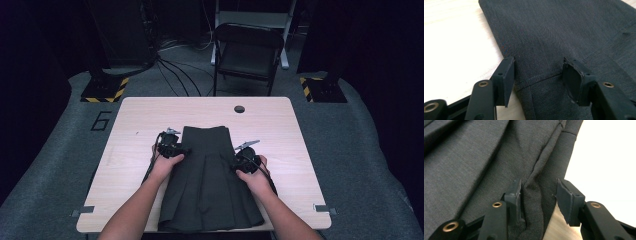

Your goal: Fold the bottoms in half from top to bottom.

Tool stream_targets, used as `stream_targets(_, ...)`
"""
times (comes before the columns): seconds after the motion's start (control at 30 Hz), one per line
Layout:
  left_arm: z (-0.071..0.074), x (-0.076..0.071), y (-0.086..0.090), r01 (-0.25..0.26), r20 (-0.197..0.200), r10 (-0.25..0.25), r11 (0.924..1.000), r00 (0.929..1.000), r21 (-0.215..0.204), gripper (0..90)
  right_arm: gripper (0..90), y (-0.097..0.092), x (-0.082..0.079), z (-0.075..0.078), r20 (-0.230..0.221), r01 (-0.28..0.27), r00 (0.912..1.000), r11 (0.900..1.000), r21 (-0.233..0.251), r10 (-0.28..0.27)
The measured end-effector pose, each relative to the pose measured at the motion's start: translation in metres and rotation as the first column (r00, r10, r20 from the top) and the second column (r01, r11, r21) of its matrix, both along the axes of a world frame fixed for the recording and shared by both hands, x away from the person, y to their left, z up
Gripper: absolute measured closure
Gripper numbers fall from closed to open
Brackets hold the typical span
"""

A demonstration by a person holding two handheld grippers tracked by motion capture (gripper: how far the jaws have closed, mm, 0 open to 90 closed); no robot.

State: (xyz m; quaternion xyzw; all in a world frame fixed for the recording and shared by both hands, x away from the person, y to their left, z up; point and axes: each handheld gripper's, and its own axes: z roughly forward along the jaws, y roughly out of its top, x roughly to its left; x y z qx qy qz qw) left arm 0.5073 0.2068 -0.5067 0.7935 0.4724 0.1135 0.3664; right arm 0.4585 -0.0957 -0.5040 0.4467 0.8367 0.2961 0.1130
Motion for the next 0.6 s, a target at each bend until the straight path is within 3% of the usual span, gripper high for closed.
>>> stream_targets(0.13,0.000,-0.002,-0.001,0.016,0.010,-0.016,0.9998,0.9998,0.012,51.5,65.6,0.001,0.000,-0.001,-0.005,-0.038,0.9992,0.9991,0.016,0.039)
stream_targets(0.23,0.001,-0.005,-0.002,0.009,0.011,-0.009,0.9997,0.9999,0.024,52.9,67.2,0.003,-0.001,-0.001,-0.013,-0.034,0.9993,0.9988,0.034,0.034)
stream_targets(0.4,0.004,-0.012,0.005,0.039,-0.001,-0.039,0.9970,0.9992,0.066,54.8,67.9,0.010,-0.007,-0.002,-0.014,-0.055,0.9983,0.9977,0.040,0.056)
stream_targets(0.6,0.007,-0.017,0.018,0.039,-0.028,-0.038,0.9983,0.9989,0.043,56.3,67.8,0.018,-0.012,-0.002,-0.009,-0.066,0.9977,0.9972,0.035,0.067)
